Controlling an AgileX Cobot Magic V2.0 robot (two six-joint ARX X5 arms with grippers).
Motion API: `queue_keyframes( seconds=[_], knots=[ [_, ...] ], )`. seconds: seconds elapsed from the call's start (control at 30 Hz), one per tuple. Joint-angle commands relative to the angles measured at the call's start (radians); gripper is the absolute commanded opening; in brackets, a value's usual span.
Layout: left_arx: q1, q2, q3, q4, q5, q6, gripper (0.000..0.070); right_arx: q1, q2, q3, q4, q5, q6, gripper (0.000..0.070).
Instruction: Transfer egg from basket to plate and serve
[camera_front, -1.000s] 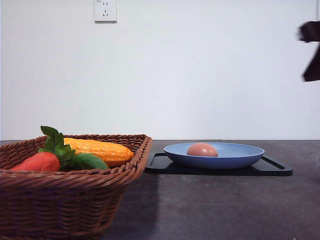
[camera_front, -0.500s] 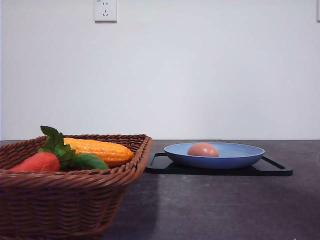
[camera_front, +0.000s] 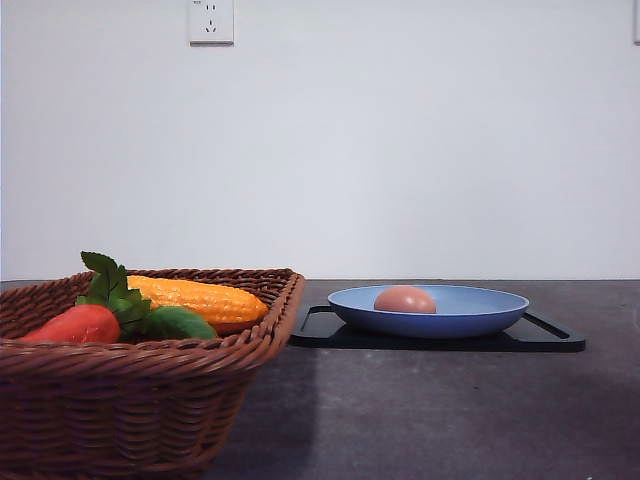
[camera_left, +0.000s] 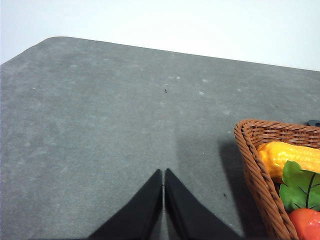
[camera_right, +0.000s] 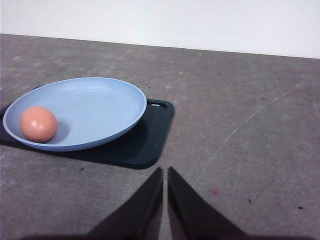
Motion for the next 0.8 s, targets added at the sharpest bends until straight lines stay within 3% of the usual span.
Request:
queue_keyframes(
  seconds=[0.0, 0.77],
  knots=[
    [0.003, -0.001, -0.028, -0.003, 0.003, 0.002, 0.0, 0.002, -0.003, -0.007, -0.003, -0.004, 0.017, 0.0],
    [0.003, -0.001, -0.028, -0.003, 0.003, 0.002, 0.0, 0.002, -0.003, -0.007, 0.008, 0.01, 0.017, 0.0]
  ],
)
